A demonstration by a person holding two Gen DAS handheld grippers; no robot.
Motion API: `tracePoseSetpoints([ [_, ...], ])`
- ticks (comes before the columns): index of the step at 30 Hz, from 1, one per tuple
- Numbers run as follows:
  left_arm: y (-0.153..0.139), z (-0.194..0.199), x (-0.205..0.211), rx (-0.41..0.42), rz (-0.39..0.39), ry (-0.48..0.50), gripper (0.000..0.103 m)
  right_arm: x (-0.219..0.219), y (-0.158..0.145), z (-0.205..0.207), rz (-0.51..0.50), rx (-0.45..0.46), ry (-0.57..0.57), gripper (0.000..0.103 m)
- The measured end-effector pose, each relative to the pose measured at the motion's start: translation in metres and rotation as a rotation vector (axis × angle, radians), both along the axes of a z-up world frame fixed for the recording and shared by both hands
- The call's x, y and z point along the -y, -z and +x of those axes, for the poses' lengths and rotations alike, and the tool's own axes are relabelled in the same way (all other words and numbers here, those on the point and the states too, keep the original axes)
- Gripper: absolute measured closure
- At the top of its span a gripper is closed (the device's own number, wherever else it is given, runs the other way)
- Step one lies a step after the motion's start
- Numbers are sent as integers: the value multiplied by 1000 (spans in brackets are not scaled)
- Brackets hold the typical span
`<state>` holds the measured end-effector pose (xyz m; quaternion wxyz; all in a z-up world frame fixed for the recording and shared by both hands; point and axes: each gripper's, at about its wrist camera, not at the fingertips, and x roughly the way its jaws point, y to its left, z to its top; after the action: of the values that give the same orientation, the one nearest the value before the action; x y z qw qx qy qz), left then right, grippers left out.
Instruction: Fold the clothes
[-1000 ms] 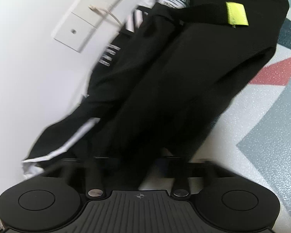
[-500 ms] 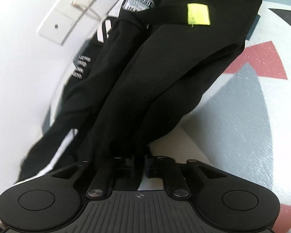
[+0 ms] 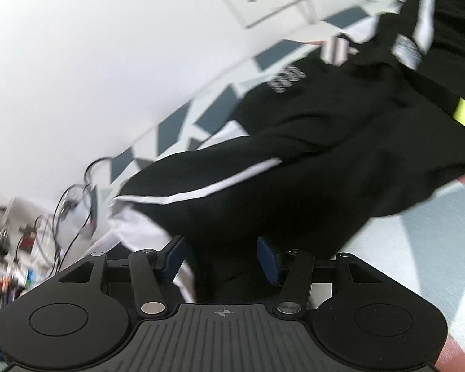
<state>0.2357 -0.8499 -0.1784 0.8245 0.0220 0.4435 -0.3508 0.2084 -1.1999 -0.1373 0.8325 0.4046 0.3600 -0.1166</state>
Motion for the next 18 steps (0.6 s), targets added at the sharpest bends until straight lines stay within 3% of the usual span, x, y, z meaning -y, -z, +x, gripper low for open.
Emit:
tracePoseSetpoints([
  [3, 6, -15, 17, 45, 17, 50, 31, -14, -5, 22, -23, 11, -108, 50],
  [5, 11, -20, 27, 31, 10, 90, 32, -25, -5, 35, -60, -2, -178, 48],
  [7, 17, -22, 39, 12, 35, 140, 64, -36, -2, 46, -92, -35, -256, 49],
  [8, 16, -20, 42, -2, 29, 146, 70, -41, 1, 51, -97, -63, -288, 59],
  [9, 16, -17, 45, -17, 24, 151, 83, -43, 5, 55, -94, -99, -312, 81],
  [10, 15, -14, 41, -60, -13, 135, 83, -44, 7, 58, -88, -129, -333, 95],
  [11, 14, -10, 38, -102, -50, 119, 84, -44, 5, 62, -77, -134, -347, 100],
  [16, 6, 15, -7, -384, -331, -31, 84, -57, -34, 110, -37, -16, -448, 101],
  [18, 8, 27, -38, -541, -547, -99, 81, -71, -51, 143, -16, 49, -508, 101],
])
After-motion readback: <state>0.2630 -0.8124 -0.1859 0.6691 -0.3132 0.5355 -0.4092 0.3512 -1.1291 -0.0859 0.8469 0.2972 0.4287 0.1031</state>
